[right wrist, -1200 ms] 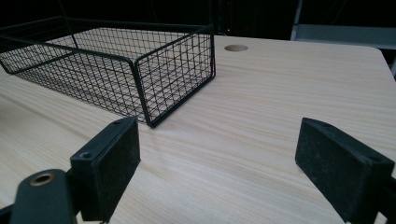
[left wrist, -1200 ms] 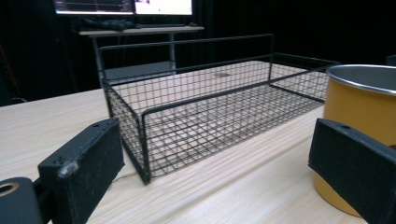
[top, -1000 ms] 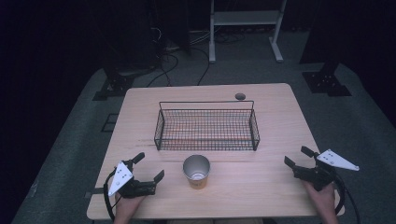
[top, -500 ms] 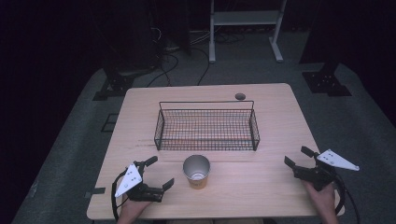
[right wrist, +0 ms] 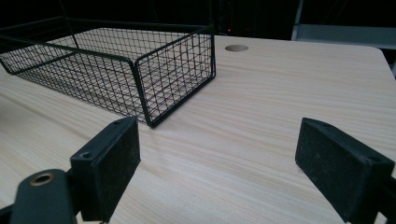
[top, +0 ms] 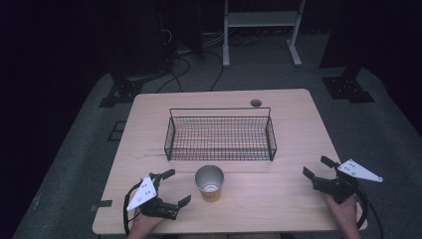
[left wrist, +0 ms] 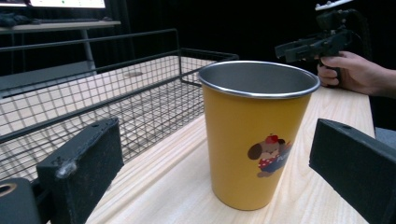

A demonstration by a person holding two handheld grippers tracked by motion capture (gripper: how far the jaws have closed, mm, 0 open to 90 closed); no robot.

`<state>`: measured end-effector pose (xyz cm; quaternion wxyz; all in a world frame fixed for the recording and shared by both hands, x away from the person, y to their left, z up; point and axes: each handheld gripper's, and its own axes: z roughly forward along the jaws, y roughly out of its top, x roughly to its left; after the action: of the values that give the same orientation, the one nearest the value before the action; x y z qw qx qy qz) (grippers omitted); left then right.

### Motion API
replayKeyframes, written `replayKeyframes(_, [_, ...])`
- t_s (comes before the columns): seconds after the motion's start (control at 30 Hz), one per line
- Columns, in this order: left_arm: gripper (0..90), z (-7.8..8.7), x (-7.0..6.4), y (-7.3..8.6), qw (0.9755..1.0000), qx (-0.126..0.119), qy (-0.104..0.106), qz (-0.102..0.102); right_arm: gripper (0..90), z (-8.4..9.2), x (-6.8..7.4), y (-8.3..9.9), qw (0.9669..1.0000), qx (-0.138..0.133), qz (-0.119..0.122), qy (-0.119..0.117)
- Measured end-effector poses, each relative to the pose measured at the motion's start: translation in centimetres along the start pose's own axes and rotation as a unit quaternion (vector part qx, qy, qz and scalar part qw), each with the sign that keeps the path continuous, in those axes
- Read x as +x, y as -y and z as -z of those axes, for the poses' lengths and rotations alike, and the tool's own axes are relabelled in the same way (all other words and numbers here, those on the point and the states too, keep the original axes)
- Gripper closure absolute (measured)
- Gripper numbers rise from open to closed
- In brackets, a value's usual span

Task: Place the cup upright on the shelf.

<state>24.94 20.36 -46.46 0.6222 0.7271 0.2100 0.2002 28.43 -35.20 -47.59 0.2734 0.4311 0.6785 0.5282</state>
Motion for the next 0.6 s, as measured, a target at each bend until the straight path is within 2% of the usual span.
replayKeyframes(0.3, [2.0, -0.9, -0.5, -0.1, 0.9997, 0.009, 0.024, -0.002, 13.0, 0.0, 0.0, 0.0, 1.0, 0.003, 0.002, -0.001])
replayKeyframes(0.5, [1.0, -1.4, -0.8, -0.2, 0.9994, 0.01, 0.032, 0.003, 13.0, -0.1, 0.0, 0.0, 1.0, 0.004, 0.003, -0.002])
replayKeyframes(0.6, [0.8, -1.8, -1.1, -0.2, 0.9992, 0.019, 0.035, -0.003, 13.0, -0.1, 0.0, 0.0, 1.0, 0.003, 0.004, -0.002])
